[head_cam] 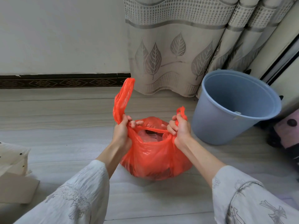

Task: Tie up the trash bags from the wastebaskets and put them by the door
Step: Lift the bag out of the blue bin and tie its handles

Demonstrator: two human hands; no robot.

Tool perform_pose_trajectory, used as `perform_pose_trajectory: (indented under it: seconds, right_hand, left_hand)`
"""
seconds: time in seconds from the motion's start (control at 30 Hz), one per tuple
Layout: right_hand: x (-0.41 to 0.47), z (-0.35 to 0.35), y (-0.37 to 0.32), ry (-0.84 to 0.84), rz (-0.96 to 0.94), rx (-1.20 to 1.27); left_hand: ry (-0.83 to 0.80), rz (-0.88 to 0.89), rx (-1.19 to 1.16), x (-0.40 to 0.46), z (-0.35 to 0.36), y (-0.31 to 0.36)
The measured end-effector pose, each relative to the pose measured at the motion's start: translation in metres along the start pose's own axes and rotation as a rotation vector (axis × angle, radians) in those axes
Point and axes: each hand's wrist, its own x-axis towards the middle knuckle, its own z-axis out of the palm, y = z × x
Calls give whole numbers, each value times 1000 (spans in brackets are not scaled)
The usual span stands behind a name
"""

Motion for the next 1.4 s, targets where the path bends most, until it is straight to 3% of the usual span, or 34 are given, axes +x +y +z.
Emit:
perform_pose_trajectory:
  seconds: [0.23, 0.43, 0.57, 0.73, 0.87, 1.03, 1.2, 1.3, 1.4]
  right_hand:
    - [-1, 8, 8, -37, -13, -390]
    - [-4, 14, 17, -120, 39, -588]
    - [-1, 8, 23, -89, 103, -751]
    - [1, -7, 14, -88, 247, -626]
    - [-1, -5, 12, -132, 333, -620]
    - [-6, -7, 8, -251, 379, -676]
    - [-8, -1, 8, -306, 323, -688]
    - [-3, 0, 9, -208, 248, -516]
    - [-6, 0, 5, -235, 250, -319]
  left_hand:
    - [16, 50, -7, 0, 10, -1]
    - [-6, 67, 439, -3, 8, -8]
    - [-82, 53, 453, -7, 12, -10]
    - [-142, 41, 419, -4, 5, -7]
    - [-229, 119, 692, -7, 6, -13]
    - [-217, 132, 875, -5, -1, -15]
    - [-474, 298, 1383, -15, 7, -16]
    - [-560, 236, 1515, -14, 6, -16]
    - [-478, 5, 1359, -12, -2, -13]
